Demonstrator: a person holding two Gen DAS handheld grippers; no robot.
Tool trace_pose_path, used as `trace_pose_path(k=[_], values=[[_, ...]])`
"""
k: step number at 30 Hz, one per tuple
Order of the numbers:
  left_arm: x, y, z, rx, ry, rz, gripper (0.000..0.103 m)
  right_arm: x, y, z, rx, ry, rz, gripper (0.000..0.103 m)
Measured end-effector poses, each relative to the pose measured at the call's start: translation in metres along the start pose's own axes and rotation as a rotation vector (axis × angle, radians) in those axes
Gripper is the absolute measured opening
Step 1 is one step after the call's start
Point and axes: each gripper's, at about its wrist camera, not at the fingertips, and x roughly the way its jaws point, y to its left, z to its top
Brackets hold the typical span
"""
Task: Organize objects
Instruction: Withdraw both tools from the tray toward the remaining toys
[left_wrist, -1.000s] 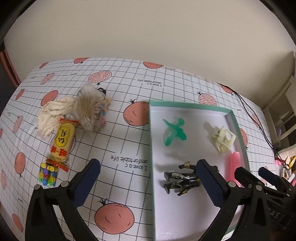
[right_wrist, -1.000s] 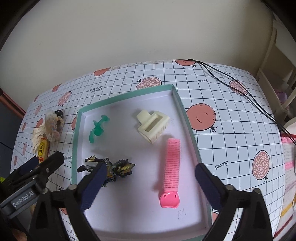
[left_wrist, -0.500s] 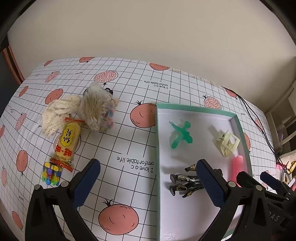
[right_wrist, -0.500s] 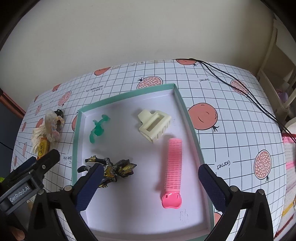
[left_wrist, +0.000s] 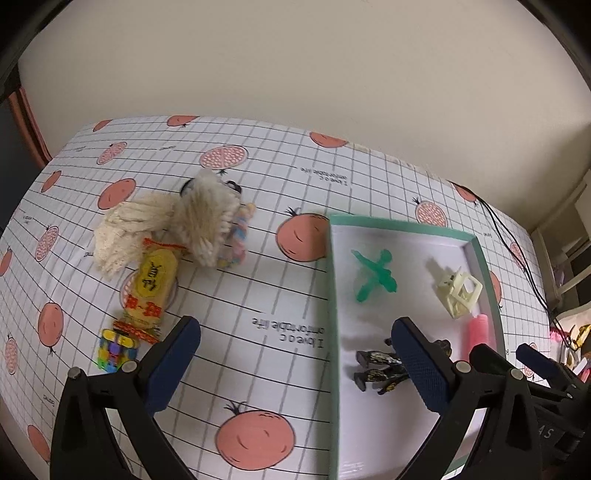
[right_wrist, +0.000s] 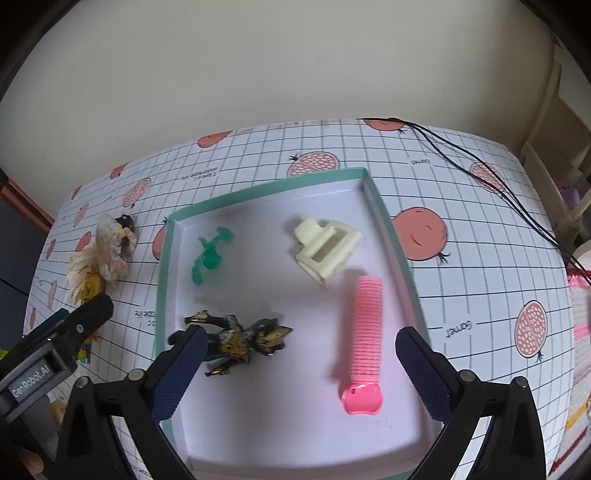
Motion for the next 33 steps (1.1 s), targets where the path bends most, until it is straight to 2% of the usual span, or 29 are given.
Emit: trace_pose_path(k=[6,22,33], values=[[-0.005,0.038,0.005,-0.038,-0.006,0.034,0.103,0.004,0.032,0.002,-0.042,0.004,0.027,0.103],[-0.023,0.169,0.005,-0.198,-0.001,0.129,0.103,0.020,0.140,0.001,-0.159,0.009,0.122,0.103],[-0.028,0.228,-0.005,-0.260,0.013,0.163,0.103,0.037,0.204,-0.009,-0.211,0.007,0.174,0.103]])
